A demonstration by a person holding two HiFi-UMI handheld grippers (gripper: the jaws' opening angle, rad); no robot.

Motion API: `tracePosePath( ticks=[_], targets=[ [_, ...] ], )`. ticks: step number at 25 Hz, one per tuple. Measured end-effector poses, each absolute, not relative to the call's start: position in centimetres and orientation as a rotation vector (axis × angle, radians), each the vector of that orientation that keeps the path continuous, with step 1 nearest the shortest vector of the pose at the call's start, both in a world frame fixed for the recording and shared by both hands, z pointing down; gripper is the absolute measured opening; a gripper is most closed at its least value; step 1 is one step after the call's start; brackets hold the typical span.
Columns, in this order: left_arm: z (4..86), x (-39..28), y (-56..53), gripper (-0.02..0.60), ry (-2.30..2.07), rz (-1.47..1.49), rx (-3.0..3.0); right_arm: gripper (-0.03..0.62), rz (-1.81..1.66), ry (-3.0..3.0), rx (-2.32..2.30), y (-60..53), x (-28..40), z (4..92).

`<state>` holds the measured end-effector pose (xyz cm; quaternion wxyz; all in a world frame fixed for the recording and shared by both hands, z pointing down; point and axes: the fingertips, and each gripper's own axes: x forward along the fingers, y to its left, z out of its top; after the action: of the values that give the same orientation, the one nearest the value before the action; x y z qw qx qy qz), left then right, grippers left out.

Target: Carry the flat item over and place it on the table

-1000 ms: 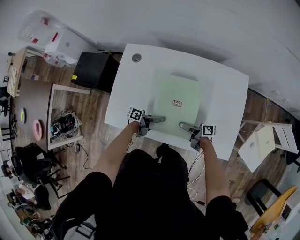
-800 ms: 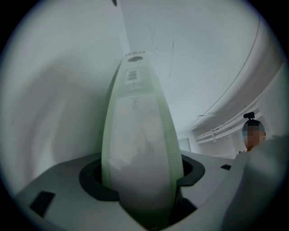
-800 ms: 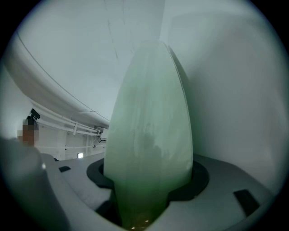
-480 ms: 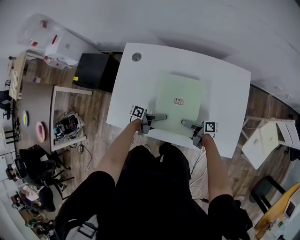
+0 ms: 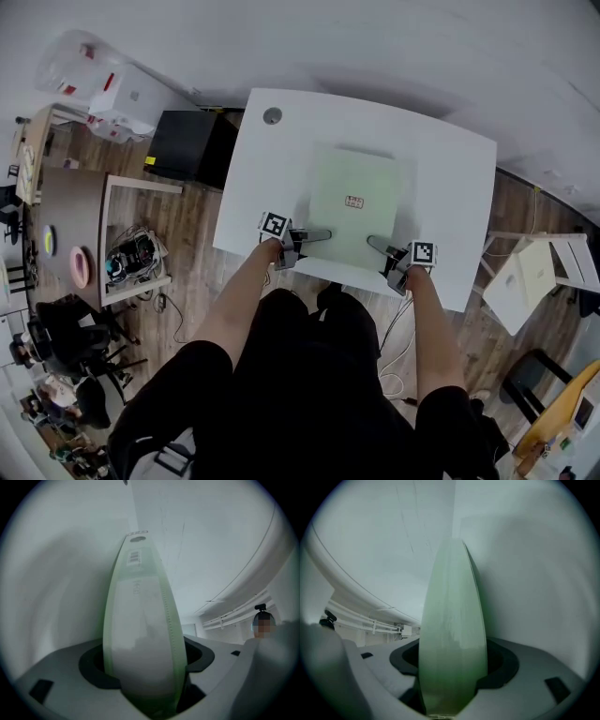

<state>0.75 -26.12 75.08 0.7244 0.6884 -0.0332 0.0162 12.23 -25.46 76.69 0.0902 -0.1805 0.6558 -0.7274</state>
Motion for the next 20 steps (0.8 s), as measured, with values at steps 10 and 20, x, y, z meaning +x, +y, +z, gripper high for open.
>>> tracePosePath(
  ticks=[10,20],
  targets=[
    [75.8,0.8,-25.5,0.384,-0.105,0.179,1.632,0.301,-2.138,1.933,-0.589,-25.6,12.4,76.1],
    [75.5,0.1,-24.6,0.402,-0.147,0.166,1.613,0.301,-2.153,1.954,-0.615,-25.1,13.0,76.9]
  ],
)
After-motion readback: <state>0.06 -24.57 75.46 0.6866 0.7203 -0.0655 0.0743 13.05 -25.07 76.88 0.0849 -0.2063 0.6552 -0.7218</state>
